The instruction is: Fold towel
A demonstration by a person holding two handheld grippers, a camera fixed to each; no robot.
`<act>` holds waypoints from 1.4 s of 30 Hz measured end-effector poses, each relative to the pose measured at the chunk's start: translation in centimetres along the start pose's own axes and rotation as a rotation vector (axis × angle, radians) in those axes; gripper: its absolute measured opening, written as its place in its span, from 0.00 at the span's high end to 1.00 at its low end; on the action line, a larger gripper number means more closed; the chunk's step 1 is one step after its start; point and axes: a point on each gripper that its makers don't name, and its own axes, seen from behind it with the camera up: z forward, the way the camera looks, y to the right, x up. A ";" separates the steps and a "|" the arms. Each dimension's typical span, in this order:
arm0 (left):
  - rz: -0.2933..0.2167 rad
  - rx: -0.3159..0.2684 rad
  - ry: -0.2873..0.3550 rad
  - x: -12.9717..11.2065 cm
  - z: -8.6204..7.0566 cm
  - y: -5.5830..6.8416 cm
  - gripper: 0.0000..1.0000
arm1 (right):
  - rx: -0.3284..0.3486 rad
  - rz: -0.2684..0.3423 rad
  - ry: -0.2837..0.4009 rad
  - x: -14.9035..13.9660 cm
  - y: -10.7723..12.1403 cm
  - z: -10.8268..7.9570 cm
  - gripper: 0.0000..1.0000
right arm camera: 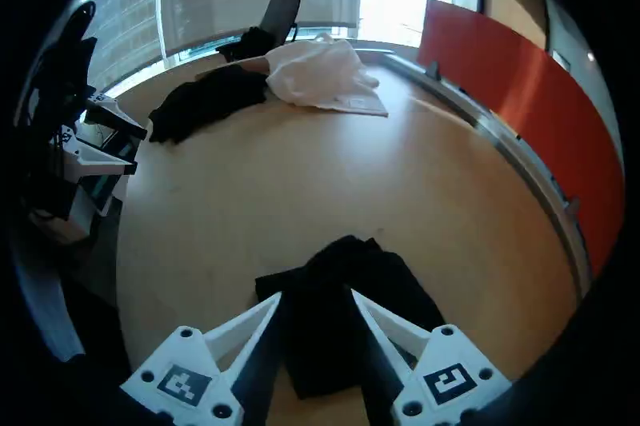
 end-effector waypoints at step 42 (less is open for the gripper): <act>0.022 -0.013 0.013 0.6 0.1 0.0 0.00 | -0.055 0.098 -0.057 -5.5 0.0 -2.1 0.39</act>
